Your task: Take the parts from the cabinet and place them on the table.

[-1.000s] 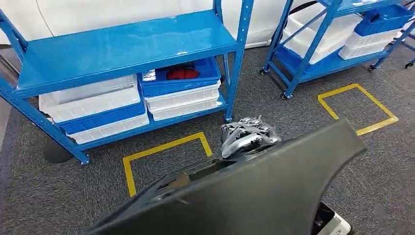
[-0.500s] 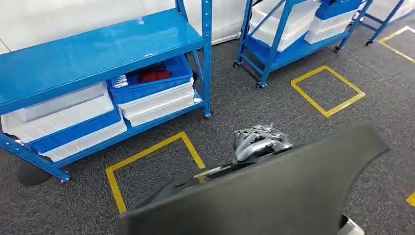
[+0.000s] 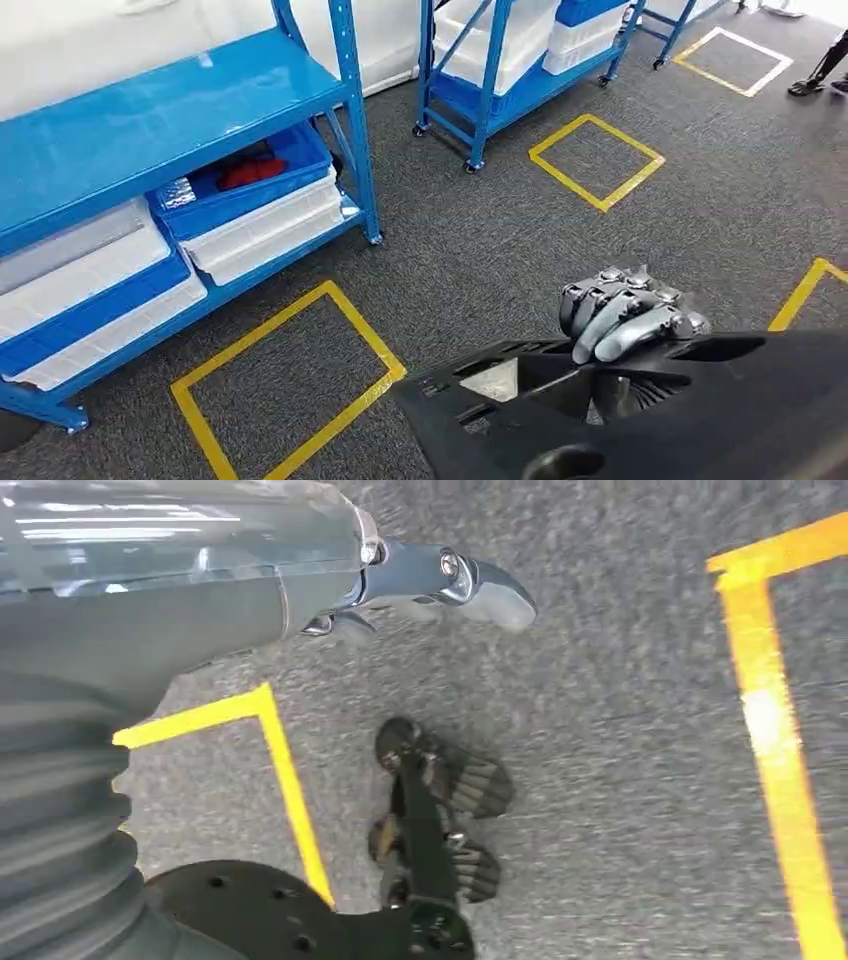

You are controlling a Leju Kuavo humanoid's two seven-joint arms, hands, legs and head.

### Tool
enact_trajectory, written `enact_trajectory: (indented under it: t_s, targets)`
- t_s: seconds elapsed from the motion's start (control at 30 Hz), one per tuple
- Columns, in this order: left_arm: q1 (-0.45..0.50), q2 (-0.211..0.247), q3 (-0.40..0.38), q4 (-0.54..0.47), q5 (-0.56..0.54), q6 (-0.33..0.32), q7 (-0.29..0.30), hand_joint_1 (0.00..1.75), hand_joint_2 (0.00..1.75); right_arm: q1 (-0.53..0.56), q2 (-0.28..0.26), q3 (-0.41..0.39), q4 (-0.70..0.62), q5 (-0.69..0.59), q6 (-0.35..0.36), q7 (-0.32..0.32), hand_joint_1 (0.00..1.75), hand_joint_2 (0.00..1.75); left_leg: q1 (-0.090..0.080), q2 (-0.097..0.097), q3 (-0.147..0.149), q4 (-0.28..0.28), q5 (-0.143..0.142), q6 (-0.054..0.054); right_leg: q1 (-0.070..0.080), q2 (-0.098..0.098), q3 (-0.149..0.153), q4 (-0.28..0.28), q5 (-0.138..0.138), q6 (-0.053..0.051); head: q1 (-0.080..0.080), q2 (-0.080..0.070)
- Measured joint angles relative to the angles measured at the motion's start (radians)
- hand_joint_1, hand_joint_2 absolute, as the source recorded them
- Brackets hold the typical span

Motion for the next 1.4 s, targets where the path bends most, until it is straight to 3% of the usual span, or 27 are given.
enact_trajectory:
  t_s: [0.03,0.07,0.13,0.17,0.2,0.27,0.3,0.33,0.47,0.5,0.57,0.67,0.7,0.77,0.8,0.83,0.87,0.97,1.0,1.07,1.1,1.17,1.2,1.23,1.3,1.37,1.4]
  targets:
    - [-0.001,0.003,0.000,0.000,0.003,-0.002,-0.001,0.00,1.75,0.000,0.008,-0.014,-0.007,-0.004,0.015,0.000,1.75,1.75,-0.001,0.007,0.000,-0.003,0.002,0.007,0.006,-0.058,-0.017,0.033,-0.028,0.006,0.001,0.000]
    - [0.002,0.004,0.001,0.000,0.007,-0.004,-0.001,0.00,1.75,-0.001,0.016,-0.025,-0.007,-0.010,0.032,0.000,1.75,1.75,-0.002,0.021,-0.001,-0.003,0.002,0.009,0.003,-0.089,-0.048,0.097,-0.068,0.011,0.000,0.000]
    - [0.006,0.008,0.003,0.000,0.012,-0.006,-0.001,0.00,1.75,0.001,0.037,-0.047,-0.006,-0.028,0.077,0.000,1.75,1.75,-0.006,0.050,-0.002,-0.003,0.001,0.008,-0.006,-0.112,-0.124,0.257,-0.135,0.020,0.000,0.000]
    - [0.006,0.009,0.004,0.000,0.014,-0.005,-0.002,0.00,1.75,0.001,0.044,-0.058,-0.005,-0.034,0.099,0.000,1.75,1.75,-0.007,0.063,-0.003,-0.003,0.000,0.008,-0.008,-0.115,-0.141,0.292,-0.139,0.023,0.000,0.000]
    - [0.005,0.010,0.006,0.000,0.018,-0.005,-0.005,0.00,1.75,0.001,0.053,-0.072,-0.003,-0.040,0.121,0.000,1.75,1.75,-0.007,0.077,-0.003,-0.003,-0.001,0.006,-0.010,-0.119,-0.133,0.279,-0.120,0.024,0.000,0.000]
    - [0.001,0.010,0.006,0.000,0.016,-0.009,-0.010,0.00,1.75,0.000,0.067,-0.097,0.000,-0.046,0.140,0.000,1.75,1.75,-0.007,0.097,0.001,-0.003,-0.004,0.002,-0.012,-0.131,-0.056,0.141,-0.047,0.022,0.000,0.000]
    - [0.000,0.010,0.006,0.000,0.010,-0.015,-0.017,0.00,1.75,-0.001,0.076,-0.109,0.000,-0.044,0.147,0.000,1.75,1.75,-0.007,0.107,0.005,-0.003,-0.007,-0.003,-0.010,-0.165,0.002,0.042,-0.011,0.017,0.000,0.000]
    - [0.000,0.012,0.006,0.000,0.007,-0.021,-0.022,0.00,1.75,-0.004,0.085,-0.119,0.000,-0.036,0.147,0.000,1.75,1.75,-0.014,0.116,0.009,-0.002,-0.011,-0.009,0.005,-0.216,0.025,-0.008,-0.027,0.006,0.000,0.000]
    - [-0.007,0.019,0.005,0.000,-0.003,-0.034,-0.016,0.00,1.75,0.009,0.115,-0.133,-0.002,0.001,0.125,0.000,1.75,1.75,-0.017,0.156,0.018,-0.004,-0.018,-0.032,0.012,-0.164,0.016,-0.009,-0.020,-0.024,0.000,0.000]
    - [-0.010,0.020,0.005,0.000,-0.003,-0.033,-0.013,0.00,1.75,0.010,0.122,-0.133,-0.002,0.007,0.122,0.000,1.75,1.75,-0.012,0.148,0.015,0.002,-0.027,-0.040,0.001,-0.151,0.021,-0.018,-0.013,-0.034,0.000,0.000]
    - [-0.013,0.024,0.005,0.000,-0.003,-0.032,-0.009,0.00,1.75,0.002,0.136,-0.133,0.000,0.011,0.109,0.000,1.75,1.75,-0.008,0.064,-0.021,0.097,-0.093,-0.043,0.002,-0.133,0.020,-0.020,-0.010,-0.046,0.000,0.000]
    - [-0.007,0.029,0.005,0.000,-0.003,-0.030,-0.004,0.00,1.75,0.001,0.146,-0.132,0.010,0.011,0.109,0.000,1.75,1.75,-0.008,0.036,-0.127,0.316,-0.175,-0.045,0.007,-0.092,0.018,-0.018,-0.010,-0.049,0.000,0.000]
    - [-0.006,0.030,0.005,0.000,0.000,-0.030,-0.004,0.00,1.75,0.001,0.147,-0.132,0.013,0.005,0.108,0.000,1.75,1.75,-0.008,0.035,-0.134,0.320,-0.161,-0.044,0.008,-0.079,0.019,-0.016,-0.010,-0.049,0.000,0.000]
    - [-0.008,0.031,0.005,0.000,0.000,-0.034,-0.006,0.00,1.75,-0.010,0.147,-0.132,0.023,-0.016,0.103,0.000,1.75,1.75,-0.008,0.031,-0.087,0.195,-0.070,-0.036,0.009,-0.050,0.019,-0.012,-0.011,-0.049,0.000,0.000]
    - [-0.008,0.032,0.005,0.000,0.000,-0.038,-0.007,0.00,1.75,-0.020,0.147,-0.132,0.032,-0.024,0.091,0.000,1.75,1.75,-0.008,0.010,-0.046,0.098,-0.019,-0.031,0.010,-0.036,0.020,-0.009,-0.011,-0.048,0.000,0.000]
    - [-0.008,0.036,0.005,0.000,0.000,-0.041,-0.007,0.00,1.75,-0.031,0.147,-0.132,0.046,-0.024,0.076,0.000,1.75,1.75,-0.008,-0.042,-0.022,0.032,0.000,-0.024,0.007,-0.026,0.018,-0.009,-0.011,-0.046,0.000,0.000]
    - [-0.008,0.036,0.005,0.000,-0.002,-0.045,-0.007,0.00,1.75,-0.044,0.147,-0.130,0.065,-0.018,0.056,0.002,1.75,1.75,-0.003,-0.064,-0.015,0.007,-0.008,-0.022,0.013,-0.013,0.012,-0.002,-0.011,-0.038,0.000,0.000]
    - [-0.016,0.037,0.004,0.000,-0.008,-0.053,0.000,0.00,1.75,-0.061,0.147,-0.117,0.102,0.002,0.002,0.009,1.75,1.75,-0.014,-0.036,-0.012,0.009,-0.004,-0.013,-0.001,0.019,0.003,-0.012,0.001,-0.015,0.000,0.000]
    - [-0.019,0.033,0.003,0.000,-0.008,-0.053,0.003,0.00,1.75,-0.072,0.147,-0.113,0.111,0.002,-0.005,0.014,1.75,1.75,0.001,-0.021,-0.009,-0.009,0.008,-0.005,0.006,0.028,0.002,-0.011,0.003,-0.009,0.000,0.000]
    - [-0.022,0.032,0.003,0.000,-0.006,-0.055,0.004,0.00,1.75,-0.096,0.146,-0.103,0.130,0.001,-0.013,0.020,1.75,1.75,-0.002,0.005,-0.004,-0.019,0.014,0.004,0.009,-0.069,-0.030,0.055,-0.045,-0.004,0.000,0.000]
    - [-0.019,0.032,0.003,0.000,-0.004,-0.055,0.005,0.00,1.75,-0.108,0.146,-0.096,0.145,-0.002,-0.015,0.021,1.75,1.75,-0.005,0.020,-0.004,-0.018,0.014,0.004,0.006,-0.096,-0.072,0.138,-0.089,0.002,0.000,0.000]
    - [-0.015,0.031,0.003,0.000,-0.003,-0.051,0.006,0.00,1.75,-0.112,0.146,-0.088,0.169,-0.006,-0.016,0.021,1.75,1.75,-0.007,0.047,-0.005,-0.017,0.011,0.005,-0.002,-0.113,-0.141,0.278,-0.138,0.011,0.000,0.000]
    - [-0.015,0.030,0.003,0.000,-0.001,-0.046,0.007,0.00,1.75,-0.114,0.145,-0.082,0.181,-0.012,-0.016,0.021,1.75,1.75,-0.007,0.060,-0.005,-0.016,0.009,0.004,-0.006,-0.115,-0.150,0.293,-0.131,0.015,0.000,0.000]
    - [-0.015,0.029,0.003,0.000,0.000,-0.042,0.008,0.00,1.75,-0.118,0.143,-0.077,0.192,-0.019,-0.016,0.019,1.75,1.75,-0.007,0.072,-0.004,-0.015,0.007,0.003,-0.009,-0.119,-0.135,0.263,-0.104,0.017,0.000,0.000]
    - [-0.017,0.026,0.003,0.000,0.000,-0.039,0.010,0.00,1.75,-0.131,0.136,-0.070,0.207,-0.026,-0.016,0.014,1.75,1.75,-0.007,0.094,0.001,-0.011,-0.001,-0.004,-0.013,-0.141,-0.039,0.084,-0.018,0.016,0.000,0.000]
    - [-0.016,0.026,0.003,0.000,0.000,-0.037,0.010,0.00,1.75,-0.142,0.132,-0.067,0.217,-0.028,-0.016,0.013,1.75,1.75,-0.017,0.109,0.006,-0.008,-0.009,-0.016,0.004,-0.195,0.010,-0.010,-0.013,0.002,0.000,0.000]
    - [-0.016,0.026,0.003,0.000,-0.001,-0.037,0.011,0.00,1.75,-0.144,0.131,-0.065,0.220,-0.032,-0.018,0.011,1.75,1.75,-0.016,0.116,0.007,-0.008,-0.011,-0.021,0.002,-0.181,0.006,-0.011,-0.009,-0.007,0.000,0.000]
